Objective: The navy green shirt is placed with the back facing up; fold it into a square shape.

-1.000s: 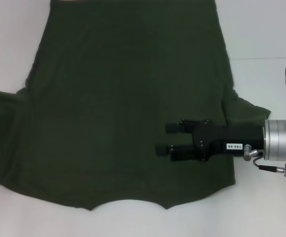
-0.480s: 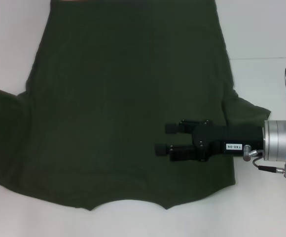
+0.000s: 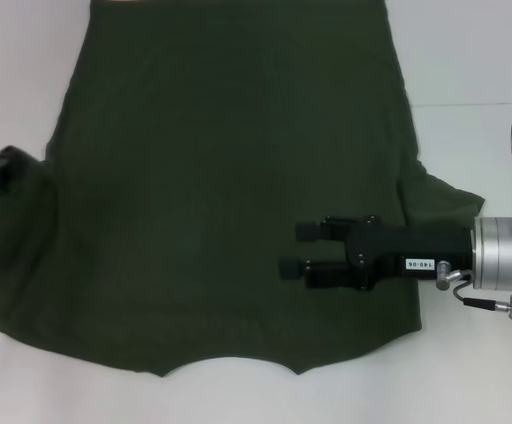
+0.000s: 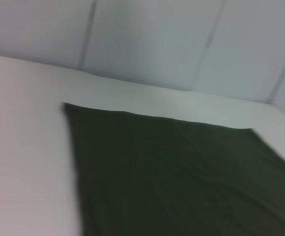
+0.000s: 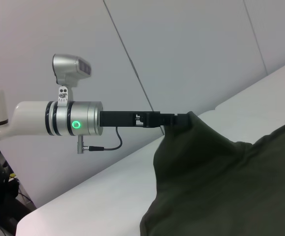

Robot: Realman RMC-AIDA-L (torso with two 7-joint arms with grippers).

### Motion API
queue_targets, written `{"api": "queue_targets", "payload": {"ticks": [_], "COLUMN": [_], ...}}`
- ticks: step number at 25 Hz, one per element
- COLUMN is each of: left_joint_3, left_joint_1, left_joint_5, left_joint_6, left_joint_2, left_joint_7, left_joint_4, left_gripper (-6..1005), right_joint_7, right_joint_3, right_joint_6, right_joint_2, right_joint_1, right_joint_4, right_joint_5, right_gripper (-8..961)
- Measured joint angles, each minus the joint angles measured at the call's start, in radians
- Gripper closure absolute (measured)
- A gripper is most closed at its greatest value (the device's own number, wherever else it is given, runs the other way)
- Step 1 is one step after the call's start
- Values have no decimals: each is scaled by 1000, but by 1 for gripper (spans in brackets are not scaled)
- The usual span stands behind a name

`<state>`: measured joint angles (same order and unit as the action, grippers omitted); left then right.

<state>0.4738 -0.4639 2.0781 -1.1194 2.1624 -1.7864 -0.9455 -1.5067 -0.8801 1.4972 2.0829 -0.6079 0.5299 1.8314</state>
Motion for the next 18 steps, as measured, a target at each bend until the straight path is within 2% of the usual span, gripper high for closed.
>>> {"api": "queue_targets", "payload": {"ticks": [5, 8, 11, 18], "left_joint_3": [83, 125, 130, 144], "left_joint_1": [-12, -32, -48, -57], "left_joint_5": [-30, -57, -76, -164], "left_joint_6": [-25, -16, -19, -26], "left_joint_2": [5, 7, 6, 7], "left_joint_7": [-48, -40, -18, 11], "left_joint_4": [36, 102, 150, 223], "left_gripper": [991, 983, 975, 957], "right_joint_7": [8, 14, 14, 14], "right_joint_3": [14, 17, 18, 21], "right_joint_6": [-1, 1, 6, 7], "right_joint_2": [0, 1, 1, 2], "right_joint_1": [1, 3, 3, 4], "right_joint_4": [-1, -1, -1, -2], "right_joint_5": [0, 0, 0, 0], "right_gripper": [60, 65, 163, 160]}}
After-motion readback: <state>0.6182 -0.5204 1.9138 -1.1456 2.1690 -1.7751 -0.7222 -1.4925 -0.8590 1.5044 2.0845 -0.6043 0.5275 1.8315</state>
